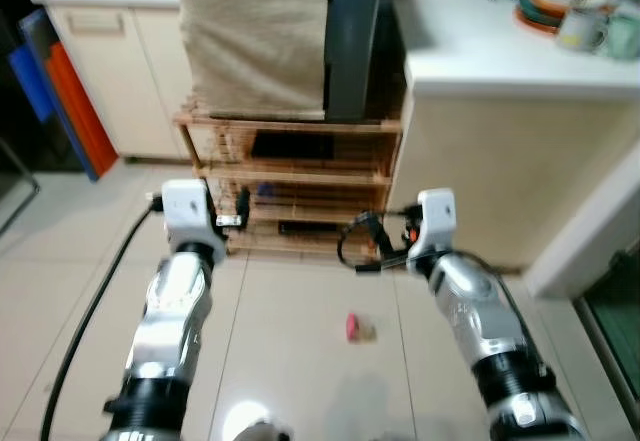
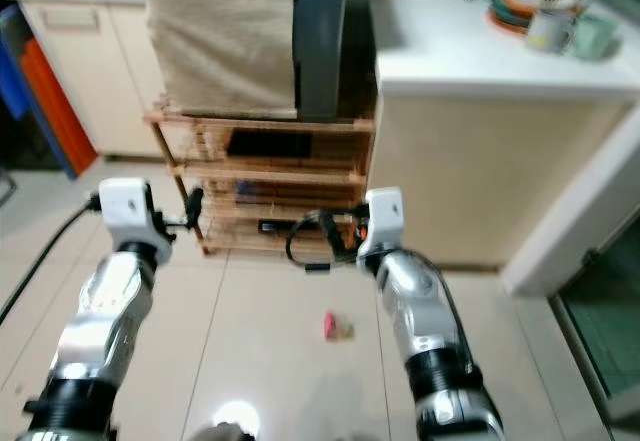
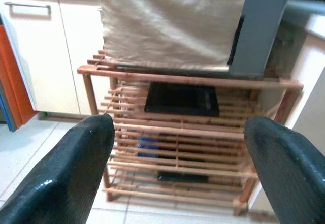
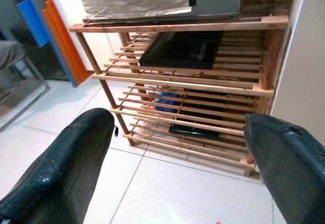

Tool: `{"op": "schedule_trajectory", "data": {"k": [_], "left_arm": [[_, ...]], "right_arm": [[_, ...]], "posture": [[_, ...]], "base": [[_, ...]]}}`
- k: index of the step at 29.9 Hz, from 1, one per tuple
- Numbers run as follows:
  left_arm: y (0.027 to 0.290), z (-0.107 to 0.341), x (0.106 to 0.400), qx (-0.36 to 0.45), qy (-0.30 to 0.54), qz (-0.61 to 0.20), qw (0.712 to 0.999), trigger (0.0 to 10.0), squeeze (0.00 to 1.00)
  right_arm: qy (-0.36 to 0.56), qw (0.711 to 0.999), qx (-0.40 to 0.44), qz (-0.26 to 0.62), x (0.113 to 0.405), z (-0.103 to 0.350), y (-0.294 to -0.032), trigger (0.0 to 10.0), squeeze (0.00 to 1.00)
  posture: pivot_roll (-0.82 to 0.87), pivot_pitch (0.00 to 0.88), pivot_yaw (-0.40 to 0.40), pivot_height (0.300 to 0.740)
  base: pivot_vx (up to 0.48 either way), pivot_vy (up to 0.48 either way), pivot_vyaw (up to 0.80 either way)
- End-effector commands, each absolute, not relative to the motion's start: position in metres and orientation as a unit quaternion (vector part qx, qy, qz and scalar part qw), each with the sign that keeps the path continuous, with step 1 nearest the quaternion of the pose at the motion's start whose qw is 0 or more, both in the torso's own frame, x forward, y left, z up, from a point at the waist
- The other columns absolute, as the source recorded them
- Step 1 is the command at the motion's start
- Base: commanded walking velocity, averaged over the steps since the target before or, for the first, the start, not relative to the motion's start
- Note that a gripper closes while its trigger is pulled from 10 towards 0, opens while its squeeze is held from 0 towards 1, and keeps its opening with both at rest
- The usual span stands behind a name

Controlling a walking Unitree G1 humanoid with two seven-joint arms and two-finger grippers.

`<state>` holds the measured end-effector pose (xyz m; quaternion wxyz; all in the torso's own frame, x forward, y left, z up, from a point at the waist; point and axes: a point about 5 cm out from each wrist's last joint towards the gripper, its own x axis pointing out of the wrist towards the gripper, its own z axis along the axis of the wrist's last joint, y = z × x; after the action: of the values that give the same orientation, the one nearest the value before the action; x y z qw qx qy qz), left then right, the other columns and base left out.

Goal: Restocking fridge

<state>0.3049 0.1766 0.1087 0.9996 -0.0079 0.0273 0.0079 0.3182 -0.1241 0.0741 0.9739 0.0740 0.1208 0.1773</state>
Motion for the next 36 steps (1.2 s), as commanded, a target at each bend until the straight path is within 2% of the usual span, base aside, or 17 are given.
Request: {"op": "schedule_trajectory", "data": {"k": [1,4,7,8,10,13,15,18,22,27,31,36], "left_arm": [[0.186,0.111,0.305,0.016,0.028,0.016,0.999,10.0,0.0],[0.192,0.104,0.303,0.053,0.043,0.015,0.998,10.0,0.0],[0.189,0.103,0.3,0.038,0.045,0.016,0.998,10.0,0.0],[0.187,0.104,0.296,0.042,0.037,0.005,0.998,10.0,0.0],[0.187,0.103,0.293,0.049,0.037,0.0,0.998,10.0,0.0],[0.202,0.088,0.257,0.076,0.052,-0.029,0.995,10.0,0.0],[0.206,0.069,0.238,0.08,0.093,-0.034,0.992,10.0,0.0],[0.193,0.078,0.242,0.074,0.071,-0.047,0.994,10.0,0.0],[0.178,0.106,0.267,0.05,0.02,-0.045,0.998,10.0,0.0],[0.18,0.109,0.276,0.024,0.02,-0.002,1.0,10.0,0.0],[0.17,0.098,0.279,-0.004,0.045,0.011,0.999,10.0,0.0],[0.165,0.095,0.284,-0.014,0.048,0.03,0.998,10.0,0.0]], "right_arm": [[0.098,0.975,0.076,0.185,0.321,0.083,-0.114,10.0,0.0],[0.097,0.974,0.072,0.19,0.319,0.078,-0.102,10.0,0.0],[0.072,0.984,0.087,0.138,0.319,0.079,-0.109,10.0,0.0],[0.049,0.99,0.095,0.091,0.316,0.082,-0.119,10.0,0.0],[0.039,0.992,0.092,0.074,0.314,0.082,-0.124,10.0,0.0],[0.001,0.999,0.048,0.019,0.296,0.08,-0.15,10.0,0.0],[-0.012,0.999,0.032,-0.023,0.281,0.076,-0.172,10.0,0.0],[-0.022,0.998,0.025,-0.046,0.274,0.077,-0.186,10.0,0.0],[-0.036,0.998,0.014,-0.041,0.28,0.085,-0.192,10.0,0.0],[-0.048,0.998,0.019,-0.026,0.289,0.093,-0.186,10.0,0.0],[-0.051,0.998,0.023,-0.006,0.302,0.103,-0.188,10.0,0.0],[-0.049,0.999,0.017,0.014,0.313,0.113,-0.19,10.0,0.0]], "posture": [[-0.09,0.0,0.01,0.74],[-0.07,0.0,0.014,0.74],[-0.07,0.0,0.007,0.74],[-0.08,0.0,0.019,0.74],[-0.09,0.0,0.022,0.74],[-0.12,0.0,0.048,0.74],[-0.13,0.0,0.059,0.74],[-0.12,0.0,0.056,0.74],[-0.11,0.0,0.046,0.74],[-0.13,0.0,0.03,0.74],[-0.14,0.0,0.007,0.74],[-0.16,0.0,-0.046,0.74]], "base": [[0.0,0.48,0.0],[0.0,0.0,0.0],[0.0,0.0,0.0],[0.0,0.0,0.0],[0.0,0.0,0.0],[0.0,0.0,0.0],[0.0,0.0,0.0],[0.0,0.0,0.0],[0.19,0.0,0.0],[0.447,0.0,0.0],[0.438,0.0,0.0],[0.425,0.099,0.0]]}}
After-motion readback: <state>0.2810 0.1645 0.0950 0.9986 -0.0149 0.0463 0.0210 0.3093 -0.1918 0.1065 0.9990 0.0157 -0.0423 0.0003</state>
